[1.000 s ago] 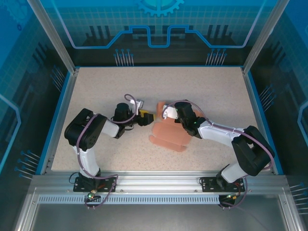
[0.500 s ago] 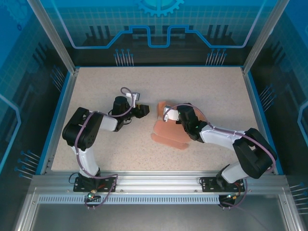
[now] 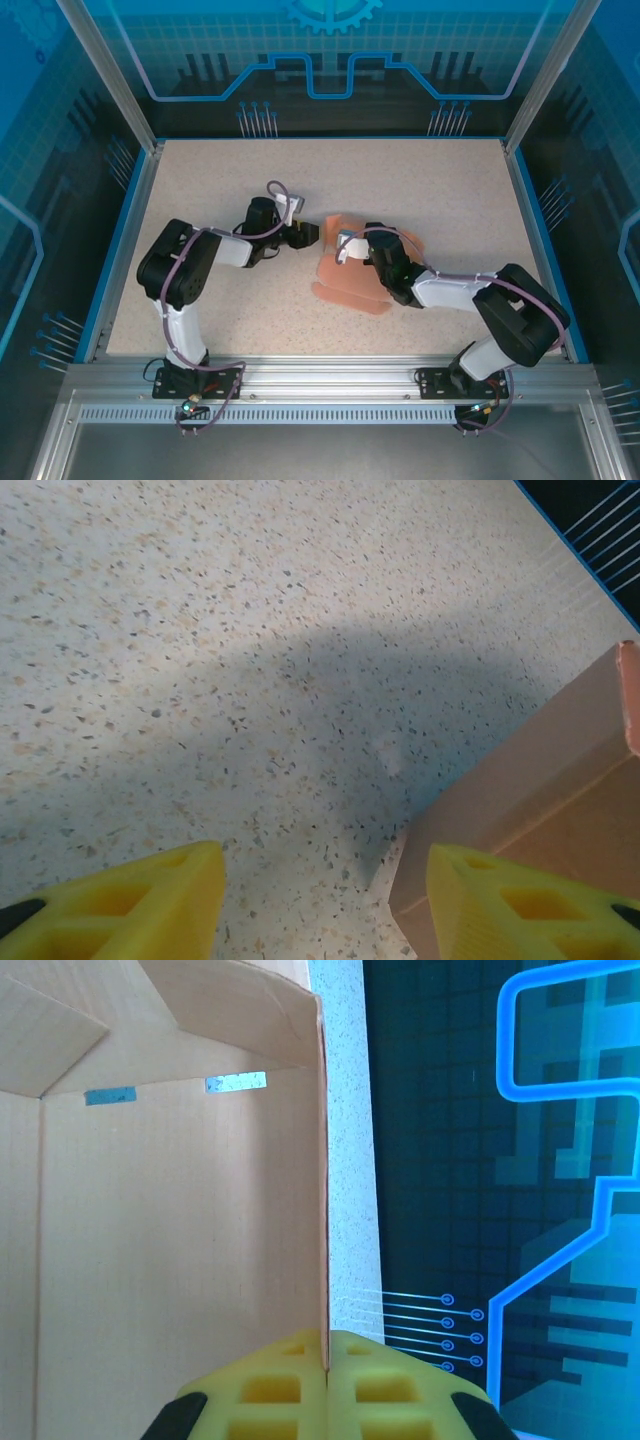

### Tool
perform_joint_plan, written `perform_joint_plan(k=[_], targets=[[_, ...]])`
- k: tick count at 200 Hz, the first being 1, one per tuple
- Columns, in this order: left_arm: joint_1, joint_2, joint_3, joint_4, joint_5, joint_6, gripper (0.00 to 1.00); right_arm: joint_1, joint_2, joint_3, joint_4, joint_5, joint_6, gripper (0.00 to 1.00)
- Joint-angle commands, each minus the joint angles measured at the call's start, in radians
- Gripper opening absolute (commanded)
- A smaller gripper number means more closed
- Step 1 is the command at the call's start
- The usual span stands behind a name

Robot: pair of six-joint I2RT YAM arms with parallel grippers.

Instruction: Fold the paper box

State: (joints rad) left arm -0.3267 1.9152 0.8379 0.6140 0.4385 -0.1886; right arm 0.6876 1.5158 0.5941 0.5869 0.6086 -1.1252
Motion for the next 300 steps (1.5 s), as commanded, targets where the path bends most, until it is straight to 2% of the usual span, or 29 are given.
perform_joint_plan(k=[1, 173, 250, 300], targets=[[-0.015, 0.021, 0.027, -0.012, 0.064, 0.06, 0.58, 0.015, 0.022, -0.016, 0.076, 0.023, -0.019, 0.05], [-0.053, 0.01, -0.007, 0.068, 0.205, 0.104, 0.63, 0.007, -0.005, 0.004, 0.023, 0.017, 0.01, 0.05], [-0.082, 0.047, 0.045, 0.086, 0.207, 0.081, 0.67, 0.002, -0.013, 0.013, -0.009, 0.006, 0.032, 0.05], [-0.095, 0.071, 0.079, 0.076, 0.148, 0.078, 0.69, 0.003, -0.023, 0.016, -0.022, 0.0, 0.04, 0.05]])
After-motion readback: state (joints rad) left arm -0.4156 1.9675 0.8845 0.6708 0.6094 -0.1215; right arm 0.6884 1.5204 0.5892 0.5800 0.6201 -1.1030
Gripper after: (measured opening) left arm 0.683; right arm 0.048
